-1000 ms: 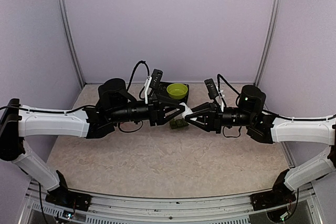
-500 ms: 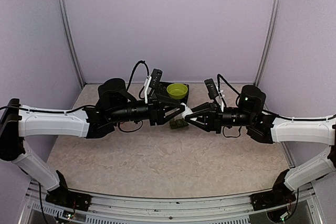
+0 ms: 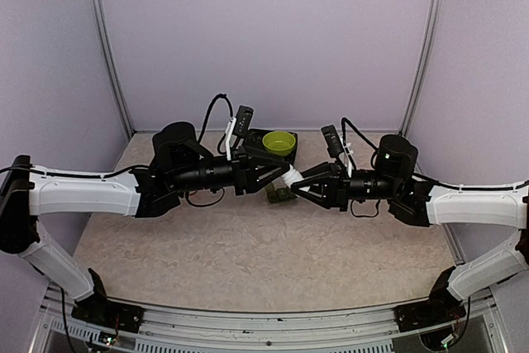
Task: Sort the pills into containers
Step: Unscrew the lid of the pill bottle from the pill bottle.
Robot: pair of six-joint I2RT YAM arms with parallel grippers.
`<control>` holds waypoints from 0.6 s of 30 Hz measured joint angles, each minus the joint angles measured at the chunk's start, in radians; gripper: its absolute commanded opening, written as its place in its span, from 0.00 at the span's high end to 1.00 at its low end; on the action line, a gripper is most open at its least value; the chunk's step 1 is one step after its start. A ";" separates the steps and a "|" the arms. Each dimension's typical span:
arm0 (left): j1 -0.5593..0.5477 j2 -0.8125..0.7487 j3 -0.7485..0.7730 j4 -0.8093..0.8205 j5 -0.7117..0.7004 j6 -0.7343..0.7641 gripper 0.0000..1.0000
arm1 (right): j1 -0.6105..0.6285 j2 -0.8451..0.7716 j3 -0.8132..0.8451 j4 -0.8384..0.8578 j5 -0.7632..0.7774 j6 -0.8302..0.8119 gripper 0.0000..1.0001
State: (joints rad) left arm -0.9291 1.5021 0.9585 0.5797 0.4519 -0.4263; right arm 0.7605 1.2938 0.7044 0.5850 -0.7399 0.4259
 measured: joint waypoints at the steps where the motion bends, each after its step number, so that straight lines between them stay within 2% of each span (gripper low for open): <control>1: 0.002 -0.001 0.000 0.000 -0.003 -0.003 0.56 | 0.000 0.000 -0.001 -0.003 0.000 -0.004 1.00; 7: 0.008 -0.006 0.000 -0.004 -0.019 -0.018 0.59 | 0.000 0.000 -0.010 -0.012 0.008 -0.019 1.00; 13: 0.008 -0.006 0.000 -0.004 -0.014 -0.027 0.35 | 0.000 0.016 -0.010 -0.011 0.009 -0.018 1.00; 18: 0.008 -0.007 -0.003 -0.005 -0.015 -0.031 0.27 | 0.000 0.020 -0.010 -0.011 0.010 -0.018 1.00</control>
State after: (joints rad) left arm -0.9211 1.4948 0.9554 0.5747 0.4370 -0.4576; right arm 0.7605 1.3136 0.6945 0.5739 -0.7303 0.4076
